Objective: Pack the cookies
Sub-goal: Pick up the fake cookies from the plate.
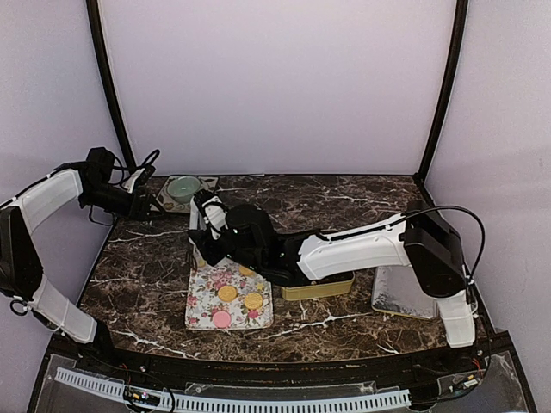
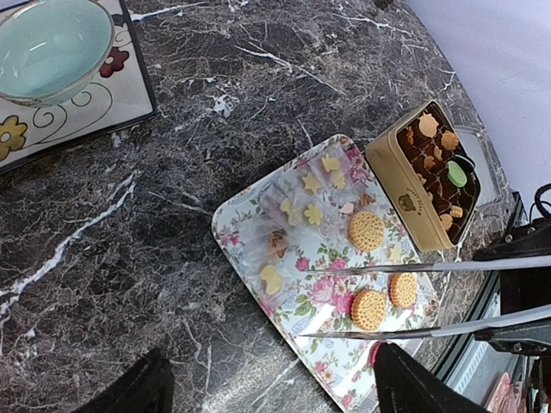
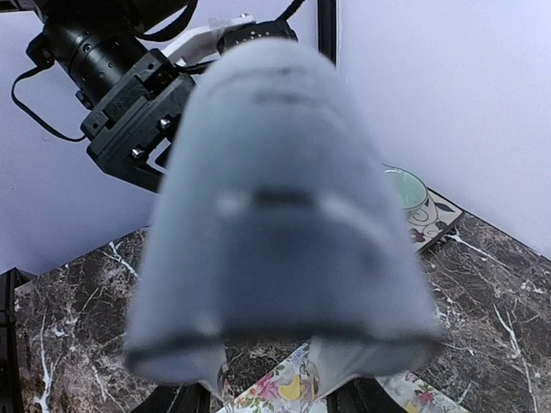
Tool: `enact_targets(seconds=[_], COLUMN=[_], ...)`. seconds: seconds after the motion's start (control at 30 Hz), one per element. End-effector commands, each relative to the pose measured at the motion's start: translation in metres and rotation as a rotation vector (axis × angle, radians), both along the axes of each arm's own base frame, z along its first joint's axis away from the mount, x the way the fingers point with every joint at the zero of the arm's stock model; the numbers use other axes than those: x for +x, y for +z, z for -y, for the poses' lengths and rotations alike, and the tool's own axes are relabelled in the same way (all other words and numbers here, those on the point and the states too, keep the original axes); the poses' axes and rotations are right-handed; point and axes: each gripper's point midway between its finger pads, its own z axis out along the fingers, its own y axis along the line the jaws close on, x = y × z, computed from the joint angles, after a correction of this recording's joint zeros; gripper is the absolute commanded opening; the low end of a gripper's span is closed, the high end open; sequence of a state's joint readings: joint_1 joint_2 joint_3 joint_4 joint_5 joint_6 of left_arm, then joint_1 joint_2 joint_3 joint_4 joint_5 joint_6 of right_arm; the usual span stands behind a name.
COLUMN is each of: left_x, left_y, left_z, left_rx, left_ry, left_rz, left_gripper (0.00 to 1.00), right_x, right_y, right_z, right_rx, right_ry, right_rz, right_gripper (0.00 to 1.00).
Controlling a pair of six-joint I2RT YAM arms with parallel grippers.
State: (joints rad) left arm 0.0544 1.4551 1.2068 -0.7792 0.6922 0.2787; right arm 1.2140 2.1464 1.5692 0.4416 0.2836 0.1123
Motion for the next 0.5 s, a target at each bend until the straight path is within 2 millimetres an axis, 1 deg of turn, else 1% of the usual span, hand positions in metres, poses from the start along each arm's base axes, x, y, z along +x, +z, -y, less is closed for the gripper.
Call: enact_targets(seconds=[0.0, 0.17, 0.27, 0.4, 0.47], left_x=[-0.010, -0.011, -0.012, -0.012, -0.013], left_y=[0.006, 0.007, 0.007, 0.009, 0.011], left_z=[0.002, 0.002, 0.002, 0.003, 0.007], left_rx=[-0.004, -0.002, -0.001, -0.007, -0.041], left_ry=[-0.020, -0.026, -0.031, -0.037, -0.042], left_rz=[0.018, 0.023, 0.026, 0.034, 0.028], left_gripper=[0.83, 0.83, 0.83, 0.83, 0.82], right_x=[0.017, 0.030, 0.032, 0.032, 0.033], right_y=[0.008, -0.007, -0.013, -0.014, -0.012], right_z=[-0.005, -0.006, -0.009, -0.015, -0.016], right_rx=[0.040, 0.036, 0.038, 0.049, 0.058], right_ry=[-0.012, -0.026, -0.024, -0.005, -0.007], right_rz=[0.016, 0.002, 0.000, -0.001, 0.005], right_gripper=[0.46, 0.46, 0.46, 0.45, 0.44])
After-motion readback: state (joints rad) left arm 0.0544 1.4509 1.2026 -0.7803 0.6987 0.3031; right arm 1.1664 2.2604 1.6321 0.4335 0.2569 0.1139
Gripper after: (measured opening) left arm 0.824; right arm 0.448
